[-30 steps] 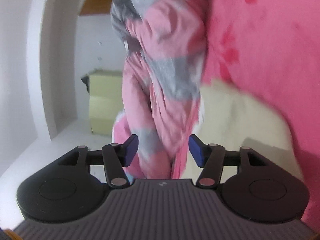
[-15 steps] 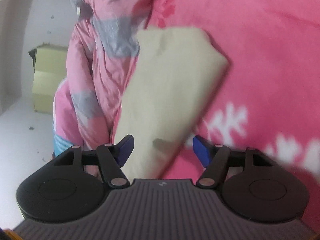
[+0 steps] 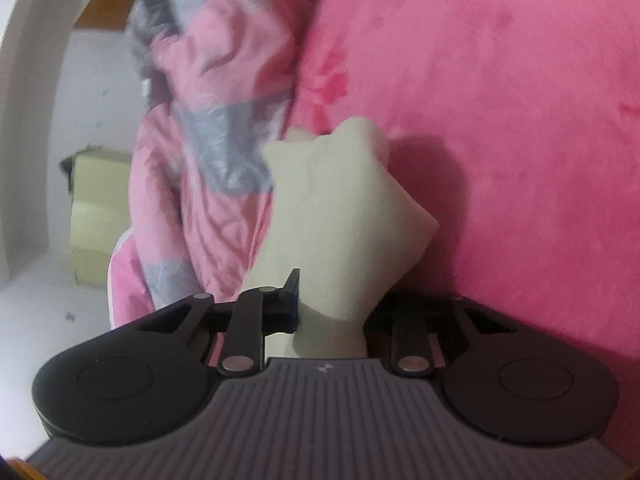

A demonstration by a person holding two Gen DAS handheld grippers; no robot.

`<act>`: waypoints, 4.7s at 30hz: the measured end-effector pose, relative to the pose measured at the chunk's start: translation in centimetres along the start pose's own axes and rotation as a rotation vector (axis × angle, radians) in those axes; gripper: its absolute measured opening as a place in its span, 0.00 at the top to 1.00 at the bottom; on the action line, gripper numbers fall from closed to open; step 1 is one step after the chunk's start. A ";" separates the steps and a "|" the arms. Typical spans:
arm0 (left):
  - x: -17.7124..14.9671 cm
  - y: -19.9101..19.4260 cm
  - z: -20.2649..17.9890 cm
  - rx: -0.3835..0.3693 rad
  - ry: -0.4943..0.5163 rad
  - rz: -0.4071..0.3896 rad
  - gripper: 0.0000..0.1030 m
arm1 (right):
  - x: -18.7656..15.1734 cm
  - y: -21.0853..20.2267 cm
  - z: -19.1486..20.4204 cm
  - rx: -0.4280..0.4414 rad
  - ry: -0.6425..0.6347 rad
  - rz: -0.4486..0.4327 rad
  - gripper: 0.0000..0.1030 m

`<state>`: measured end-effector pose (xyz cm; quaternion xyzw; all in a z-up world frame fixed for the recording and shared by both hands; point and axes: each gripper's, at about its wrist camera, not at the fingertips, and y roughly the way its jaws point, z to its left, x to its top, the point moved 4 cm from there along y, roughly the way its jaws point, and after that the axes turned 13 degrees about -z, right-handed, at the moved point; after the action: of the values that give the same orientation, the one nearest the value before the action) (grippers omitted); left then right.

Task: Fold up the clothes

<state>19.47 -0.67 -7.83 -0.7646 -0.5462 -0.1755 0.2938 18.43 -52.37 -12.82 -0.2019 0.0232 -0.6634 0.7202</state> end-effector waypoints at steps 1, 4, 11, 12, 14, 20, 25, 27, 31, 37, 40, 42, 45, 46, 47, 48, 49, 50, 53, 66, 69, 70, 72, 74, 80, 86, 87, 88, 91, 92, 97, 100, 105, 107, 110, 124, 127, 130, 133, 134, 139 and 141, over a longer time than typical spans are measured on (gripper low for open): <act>0.2 -0.7 -0.5 -0.009 0.008 -0.012 0.80 | -0.1 -0.5 0.3 0.012 0.005 0.004 0.79; 1.2 -4.4 -0.6 -0.011 0.016 -0.034 0.81 | -0.6 -2.0 1.0 0.041 0.028 0.037 0.80; 2.5 -17.0 3.2 0.061 0.031 0.015 0.81 | -5.1 -9.2 -0.1 0.052 0.082 0.258 0.80; 2.5 -18.9 3.9 0.074 0.034 0.028 0.80 | -5.8 -10.6 -0.7 0.043 0.092 0.281 0.80; 1.5 -20.5 5.2 0.062 0.064 0.102 0.77 | -6.5 -13.1 -1.5 0.026 0.082 0.292 0.79; 1.6 -24.1 7.3 0.117 0.112 0.106 0.48 | -6.0 -19.3 -2.2 -0.026 -0.061 0.199 0.71; 3.7 -27.7 4.4 0.084 0.329 -0.033 0.45 | -5.9 -25.0 -1.2 -0.044 -0.265 0.077 0.67; 4.5 -29.2 3.2 0.070 0.416 -0.089 0.44 | -6.1 -27.6 0.4 -0.035 -0.401 -0.001 0.67; 2.1 -26.8 1.5 0.003 0.517 -0.015 0.44 | -11.4 -25.9 3.7 0.085 -0.619 0.097 0.67; -1.6 -22.3 2.4 0.087 0.608 0.137 0.60 | -18.4 -20.1 6.1 0.260 -0.970 0.282 0.71; 0.3 -23.5 2.6 0.087 0.563 0.084 0.49 | -15.7 -18.4 4.2 0.231 -0.921 0.309 1.00; 1.5 -23.3 2.3 0.097 0.568 0.064 0.40 | -12.8 -19.0 3.4 0.170 -0.826 0.242 0.99; 2.5 -20.7 2.0 0.109 0.584 0.091 0.37 | -9.0 -20.2 3.9 0.094 -0.871 0.089 0.91; 2.8 -19.8 1.9 0.113 0.589 0.099 0.36 | -8.1 -20.2 4.3 0.084 -0.878 0.063 0.88; 3.2 -19.0 1.7 0.117 0.594 0.108 0.34 | -7.4 -19.9 4.5 0.093 -0.876 0.057 0.86; 3.5 -18.1 1.6 0.121 0.600 0.117 0.34 | -7.1 -19.2 4.9 0.100 -0.876 0.063 0.85; 3.9 -17.2 1.5 0.125 0.605 0.126 0.34 | -6.9 -18.4 5.3 0.106 -0.877 0.070 0.82; 4.2 -16.3 1.4 0.128 0.610 0.135 0.35 | -6.7 -17.6 5.7 0.112 -0.878 0.078 0.77; 5.2 -13.7 1.0 0.140 0.625 0.162 0.35 | -7.0 -14.4 7.1 0.129 -0.932 0.111 0.65; 5.7 -8.4 2.2 0.078 0.549 0.224 0.51 | -7.4 -4.0 9.8 0.134 -1.123 0.295 0.52; 5.6 -7.9 2.6 0.086 0.546 0.226 0.51 | -7.7 -3.5 9.8 0.165 -1.096 0.323 0.63; 5.5 -7.8 2.6 0.088 0.548 0.218 0.51 | -7.8 -3.6 9.9 0.173 -1.093 0.326 0.72; 5.3 -7.6 2.6 0.090 0.552 0.200 0.59 | -7.9 -3.9 9.8 0.173 -1.093 0.311 0.83; 5.2 -7.5 2.5 0.098 0.564 0.183 0.77 | -7.8 -4.2 9.6 0.171 -1.090 0.294 0.89; 6.0 -7.8 3.5 0.110 0.479 0.146 0.96 | -8.2 -5.7 9.9 0.179 -1.131 0.226 0.89; 6.7 -9.1 3.5 0.091 0.443 0.066 0.97 | -9.1 -6.8 11.5 0.219 -1.212 0.150 0.92; 6.8 -9.4 3.5 0.084 0.444 0.058 0.97 | -9.1 -6.8 11.7 0.221 -1.216 0.143 0.92; 6.8 -9.5 3.5 0.084 0.447 0.056 0.97 | -9.1 -6.8 11.9 0.220 -1.219 0.142 0.92; 6.4 -9.2 4.2 0.099 0.446 0.075 0.97 | -9.4 -6.0 11.3 0.172 -1.242 0.157 0.87; 6.3 -9.1 4.4 0.103 0.442 0.083 0.97 | -9.5 -5.9 11.0 0.162 -1.246 0.152 0.86; 6.1 -8.6 4.6 0.109 0.461 0.091 0.94 | -10.3 -6.9 10.6 0.176 -1.288 0.110 0.85; 6.0 -8.4 4.5 0.109 0.472 0.097 0.92 | -10.9 -7.8 10.8 0.210 -1.323 0.090 0.85; 6.0 -8.0 4.6 0.095 0.455 0.115 0.82 | -11.6 -8.0 10.8 0.261 -1.352 0.109 0.84; 6.0 -7.7 4.5 0.095 0.462 0.109 0.84 | -11.7 -7.2 10.6 0.246 -1.361 0.120 0.84; 5.8 -7.5 4.4 0.109 0.478 0.089 0.99 | -11.6 -5.8 10.0 0.205 -1.361 0.142 0.87; 7.7 -8.7 6.2 0.141 0.348 0.051 0.86 | -9.7 -3.5 11.6 0.275 -1.214 0.078 0.97; 7.5 -8.4 6.2 0.128 0.349 0.087 0.59 | -9.7 -2.3 10.0 0.236 -1.183 0.108 0.97; 6.9 -7.7 5.7 0.121 0.393 0.128 0.50 | -9.8 -2.2 9.3 0.231 -1.151 0.115 0.96; 6.3 -6.7 5.1 0.110 0.436 0.162 0.52 | -9.8 -2.2 9.2 0.234 -1.143 0.115 0.96; 6.0 -6.3 4.9 0.104 0.449 0.168 0.55 | -9.8 -2.3 9.2 0.234 -1.144 0.114 0.96; 5.6 -5.3 4.4 0.120 0.482 0.139 0.84 | -9.7 -2.3 9.2 0.235 -1.149 0.108 0.96; 6.0 -6.1 4.3 0.126 0.448 0.100 0.88 | -9.7 -2.4 9.3 0.237 -1.153 0.099 0.96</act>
<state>15.58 7.92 -6.01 -0.7128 -0.4387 -0.2914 0.4631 17.83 -40.72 -5.78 -0.4467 -0.4368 -0.4102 0.6644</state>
